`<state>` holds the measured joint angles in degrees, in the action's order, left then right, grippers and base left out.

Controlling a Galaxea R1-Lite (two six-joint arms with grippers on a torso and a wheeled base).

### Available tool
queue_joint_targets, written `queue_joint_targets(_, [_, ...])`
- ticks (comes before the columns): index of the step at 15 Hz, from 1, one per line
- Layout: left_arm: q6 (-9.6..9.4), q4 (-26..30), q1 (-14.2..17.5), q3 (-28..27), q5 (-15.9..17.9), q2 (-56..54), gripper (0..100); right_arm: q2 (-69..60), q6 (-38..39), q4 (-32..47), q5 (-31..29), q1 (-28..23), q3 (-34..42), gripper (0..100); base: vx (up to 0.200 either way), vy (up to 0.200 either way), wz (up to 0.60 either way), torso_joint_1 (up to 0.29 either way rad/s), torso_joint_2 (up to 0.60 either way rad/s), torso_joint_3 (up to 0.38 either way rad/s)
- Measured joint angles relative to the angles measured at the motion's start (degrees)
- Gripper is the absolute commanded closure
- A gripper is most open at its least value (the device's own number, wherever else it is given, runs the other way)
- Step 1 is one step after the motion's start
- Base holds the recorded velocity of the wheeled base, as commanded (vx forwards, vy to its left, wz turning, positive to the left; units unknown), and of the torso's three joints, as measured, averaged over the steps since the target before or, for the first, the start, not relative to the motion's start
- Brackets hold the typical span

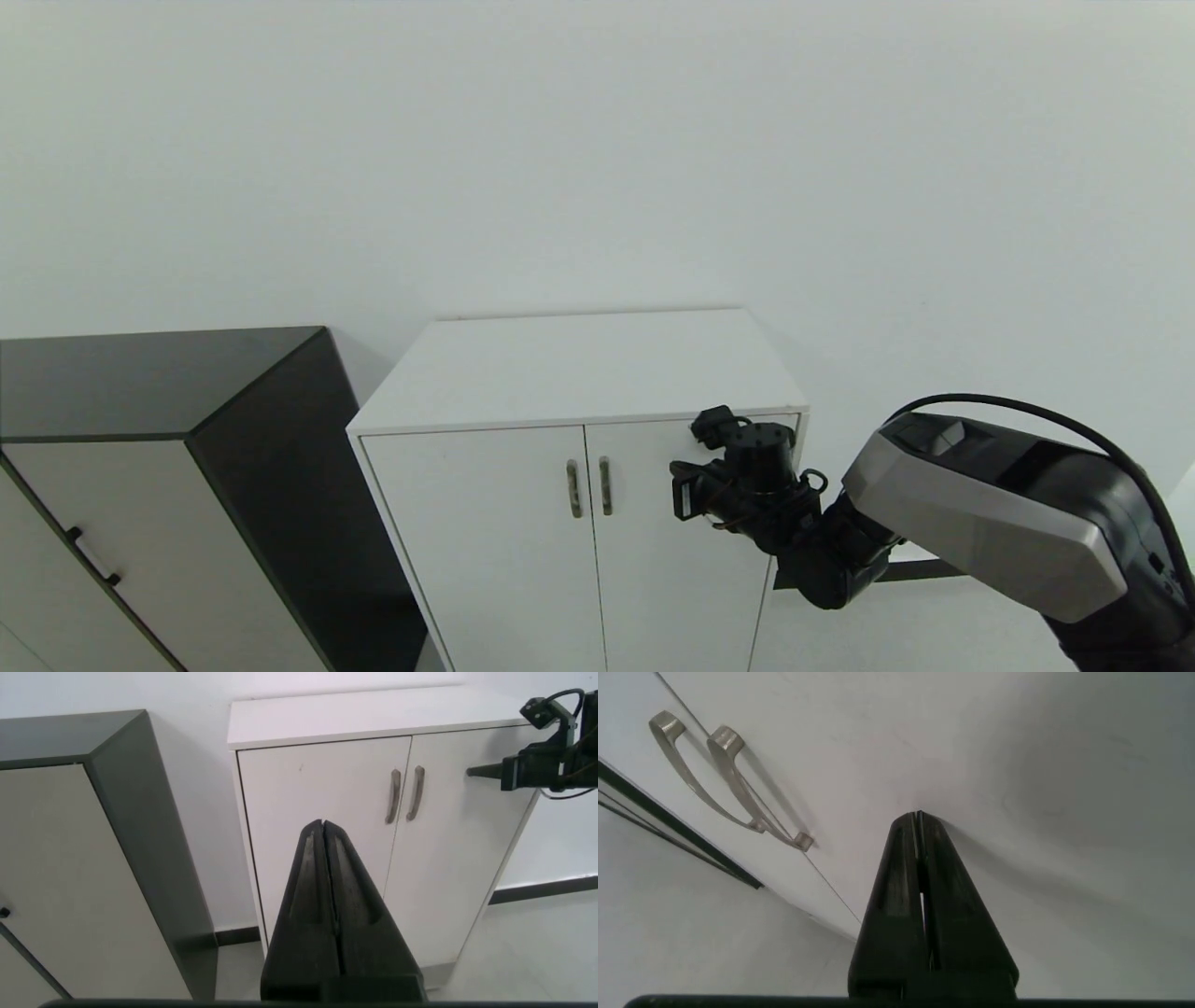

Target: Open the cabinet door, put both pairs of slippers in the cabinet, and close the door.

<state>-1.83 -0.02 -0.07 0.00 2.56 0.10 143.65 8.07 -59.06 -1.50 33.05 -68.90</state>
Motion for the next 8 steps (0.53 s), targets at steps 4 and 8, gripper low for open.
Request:
queue_joint_targets(4, [-0.02,0.0,0.0,0.0,0.0,0.0,100,0.7,0.0,0.0,0.0,-0.1,-0.7,100,0.0,0.0,0.0,0.0,0.0,0.0])
queue_joint_targets(8, [-0.02,0.0,0.0,0.0,0.0,0.0,100,0.5,0.0,-0.1,-0.2,-0.1,-0.3,100,0.0,0.0,0.0,0.0,0.0,0.0])
